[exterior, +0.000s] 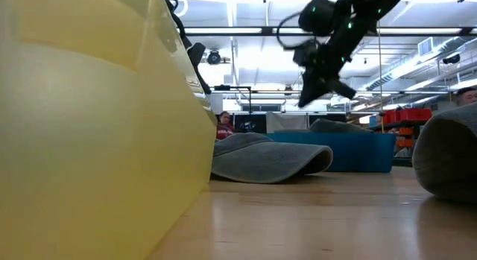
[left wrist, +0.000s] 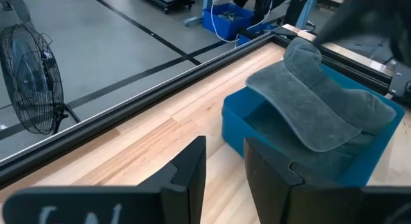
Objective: Pick & Place hat
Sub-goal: Put the top dark gray cap into the blue bin
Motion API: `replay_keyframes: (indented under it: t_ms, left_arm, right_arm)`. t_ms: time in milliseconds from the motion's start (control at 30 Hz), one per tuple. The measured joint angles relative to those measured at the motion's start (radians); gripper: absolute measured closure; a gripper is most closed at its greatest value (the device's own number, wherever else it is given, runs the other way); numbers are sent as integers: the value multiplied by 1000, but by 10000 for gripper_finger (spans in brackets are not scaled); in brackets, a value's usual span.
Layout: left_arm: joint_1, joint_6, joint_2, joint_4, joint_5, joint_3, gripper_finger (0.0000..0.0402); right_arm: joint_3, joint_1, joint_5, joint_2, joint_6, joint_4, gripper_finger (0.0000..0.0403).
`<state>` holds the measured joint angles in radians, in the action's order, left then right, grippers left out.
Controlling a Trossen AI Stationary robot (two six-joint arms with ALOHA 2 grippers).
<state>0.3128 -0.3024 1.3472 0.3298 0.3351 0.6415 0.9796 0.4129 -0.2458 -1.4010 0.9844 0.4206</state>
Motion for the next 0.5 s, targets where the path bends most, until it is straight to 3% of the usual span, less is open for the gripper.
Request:
replay_keyframes:
  t_ms: [200,333,500]
  left_arm:
    - [4,0,0,-1,0,0,291]
    - [4,0,0,-15,0,0,291]
    - [4,0,0,-23,0,0,291]
  right_arm:
    - [11,103,-51,45,-58,-33,401]
    - [11,149,12,26,-41,67,391]
    - [11,135,8,26,19,173,357]
